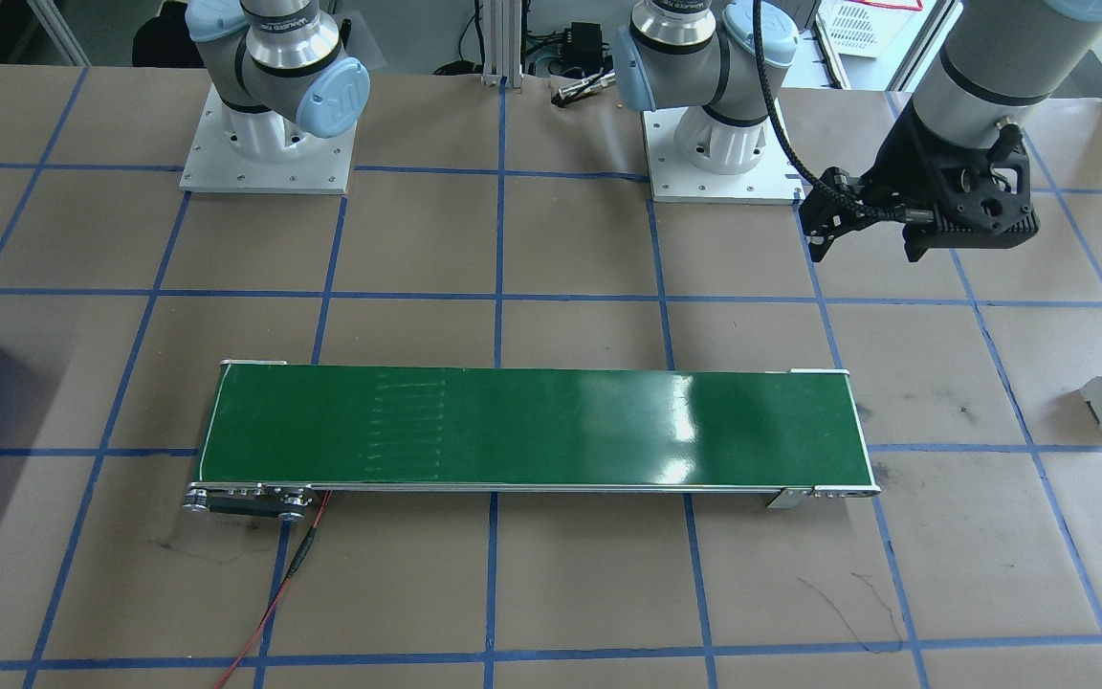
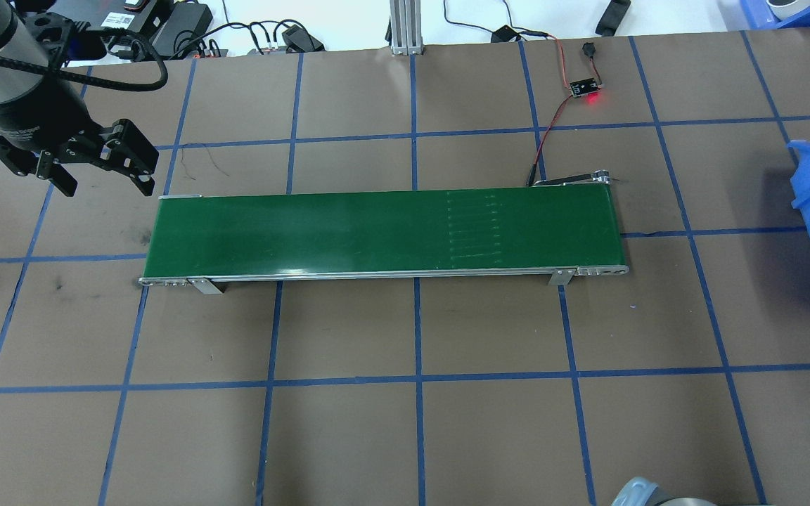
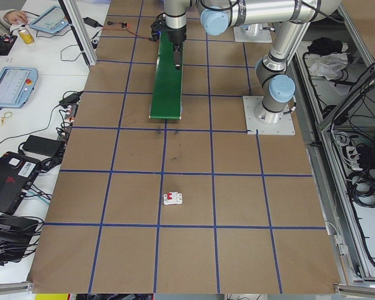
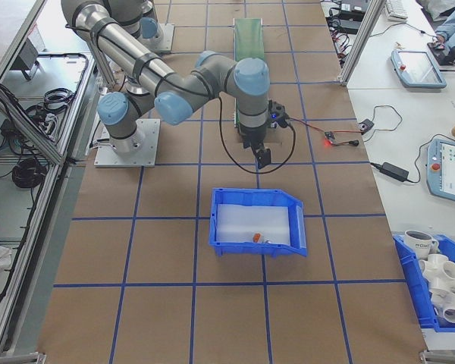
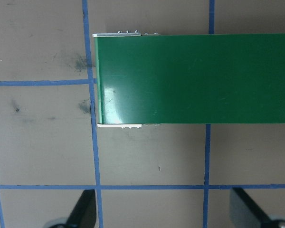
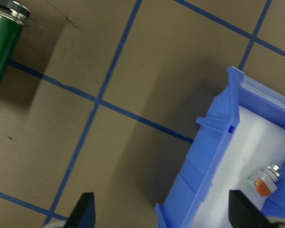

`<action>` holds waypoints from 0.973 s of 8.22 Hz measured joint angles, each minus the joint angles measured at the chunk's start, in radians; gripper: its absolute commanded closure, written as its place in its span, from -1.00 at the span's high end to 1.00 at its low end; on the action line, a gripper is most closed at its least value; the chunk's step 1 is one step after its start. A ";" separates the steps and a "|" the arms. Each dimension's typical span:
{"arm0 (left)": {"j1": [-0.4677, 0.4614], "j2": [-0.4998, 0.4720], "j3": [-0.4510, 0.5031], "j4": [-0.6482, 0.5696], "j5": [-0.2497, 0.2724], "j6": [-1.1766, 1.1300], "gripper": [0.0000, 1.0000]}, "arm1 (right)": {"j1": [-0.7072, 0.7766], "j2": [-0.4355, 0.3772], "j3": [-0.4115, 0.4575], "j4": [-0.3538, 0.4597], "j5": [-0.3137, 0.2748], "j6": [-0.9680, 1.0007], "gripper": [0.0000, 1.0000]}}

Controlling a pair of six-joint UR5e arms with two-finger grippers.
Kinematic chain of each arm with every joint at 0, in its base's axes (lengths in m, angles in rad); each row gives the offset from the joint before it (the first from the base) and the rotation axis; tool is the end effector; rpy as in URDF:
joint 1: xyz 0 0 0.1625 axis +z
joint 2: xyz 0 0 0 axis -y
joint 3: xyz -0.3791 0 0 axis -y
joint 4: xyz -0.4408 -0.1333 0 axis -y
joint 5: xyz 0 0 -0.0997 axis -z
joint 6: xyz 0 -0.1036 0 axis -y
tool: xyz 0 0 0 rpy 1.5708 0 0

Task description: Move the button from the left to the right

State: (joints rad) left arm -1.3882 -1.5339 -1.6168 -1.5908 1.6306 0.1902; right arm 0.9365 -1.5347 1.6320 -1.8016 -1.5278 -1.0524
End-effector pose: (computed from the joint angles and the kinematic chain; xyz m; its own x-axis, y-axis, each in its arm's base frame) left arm -0.0299 -0.5378 0.4311 -0.9985 0.0095 -0.0532 0.0074 0.9992 0.0399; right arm -0.2239 -0.5367 0.4092 -0.9106 -0.4024 0.0945 -0.4109 0.9058 -0.1030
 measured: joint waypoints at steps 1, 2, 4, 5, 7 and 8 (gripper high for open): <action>0.000 0.000 0.000 0.001 0.000 0.000 1.00 | 0.088 -0.037 -0.005 0.021 -0.003 0.118 1.00; 0.000 0.000 0.000 0.001 0.000 0.000 1.00 | 0.182 -0.064 -0.010 0.031 -0.014 0.234 1.00; 0.000 0.000 0.000 0.001 0.000 0.001 1.00 | 0.352 -0.100 -0.021 0.048 -0.039 0.443 1.00; 0.000 0.000 0.000 0.002 0.000 0.001 1.00 | 0.432 -0.110 -0.026 0.055 -0.050 0.536 1.00; 0.000 0.000 0.001 0.002 0.000 0.001 1.00 | 0.511 -0.114 -0.029 0.065 -0.081 0.618 1.00; 0.000 0.000 0.001 0.002 0.000 0.002 1.00 | 0.522 -0.113 -0.028 0.070 -0.084 0.636 1.00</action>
State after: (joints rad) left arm -1.3883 -1.5340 -1.6156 -1.5892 1.6306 0.1917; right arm 1.4584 -1.6478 1.6040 -1.7319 -1.6118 -0.4164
